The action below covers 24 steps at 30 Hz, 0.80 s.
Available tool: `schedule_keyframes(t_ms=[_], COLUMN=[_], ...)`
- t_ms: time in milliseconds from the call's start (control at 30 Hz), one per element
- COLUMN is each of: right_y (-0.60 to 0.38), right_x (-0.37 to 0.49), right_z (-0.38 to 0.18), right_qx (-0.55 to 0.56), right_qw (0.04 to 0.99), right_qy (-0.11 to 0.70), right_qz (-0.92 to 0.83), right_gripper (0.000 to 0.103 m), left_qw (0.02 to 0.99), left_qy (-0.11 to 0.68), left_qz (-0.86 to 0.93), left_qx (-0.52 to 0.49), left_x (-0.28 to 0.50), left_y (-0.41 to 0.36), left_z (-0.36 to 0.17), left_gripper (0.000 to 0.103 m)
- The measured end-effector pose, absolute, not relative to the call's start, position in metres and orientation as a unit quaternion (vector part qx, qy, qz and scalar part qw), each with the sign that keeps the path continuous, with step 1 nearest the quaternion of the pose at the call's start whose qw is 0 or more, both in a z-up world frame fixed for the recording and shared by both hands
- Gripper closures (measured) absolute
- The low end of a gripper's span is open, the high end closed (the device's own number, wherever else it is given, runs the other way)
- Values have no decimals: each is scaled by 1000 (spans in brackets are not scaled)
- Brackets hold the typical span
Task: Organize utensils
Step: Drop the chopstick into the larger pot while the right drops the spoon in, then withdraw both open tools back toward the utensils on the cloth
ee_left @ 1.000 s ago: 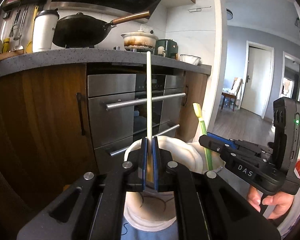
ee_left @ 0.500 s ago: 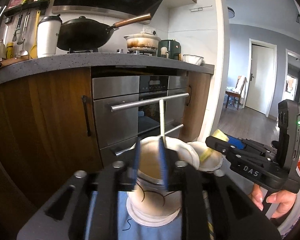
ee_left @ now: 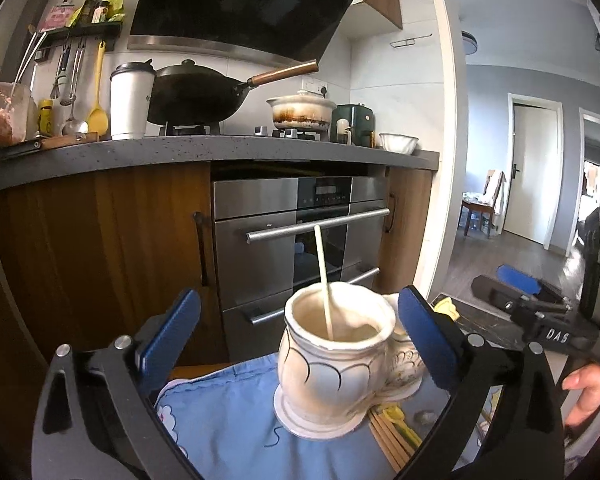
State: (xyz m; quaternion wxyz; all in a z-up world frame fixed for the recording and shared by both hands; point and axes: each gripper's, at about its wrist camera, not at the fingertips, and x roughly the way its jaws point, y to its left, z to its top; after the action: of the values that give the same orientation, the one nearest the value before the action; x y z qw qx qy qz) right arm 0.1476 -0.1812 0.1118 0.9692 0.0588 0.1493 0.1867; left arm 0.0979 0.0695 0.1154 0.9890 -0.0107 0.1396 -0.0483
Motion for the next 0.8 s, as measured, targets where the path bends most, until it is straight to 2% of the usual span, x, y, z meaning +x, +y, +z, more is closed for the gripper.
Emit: schedule_keyframes(t_ms=[500,800], right_y=[-227,-240], right_x=[117,109], right_z=[93,72], right_qx=[7,-1], right_qw=[973,963], right_qy=[193,245], right_qz=[123,114], right_gripper=[5,5], left_qw=[981,973], left_qy=[179,218], left_qz=[-71,-73], left_qx=[37,23], left_x=[68,67], left_y=[46,40], left_z=[93,67], left_gripper=[5,5])
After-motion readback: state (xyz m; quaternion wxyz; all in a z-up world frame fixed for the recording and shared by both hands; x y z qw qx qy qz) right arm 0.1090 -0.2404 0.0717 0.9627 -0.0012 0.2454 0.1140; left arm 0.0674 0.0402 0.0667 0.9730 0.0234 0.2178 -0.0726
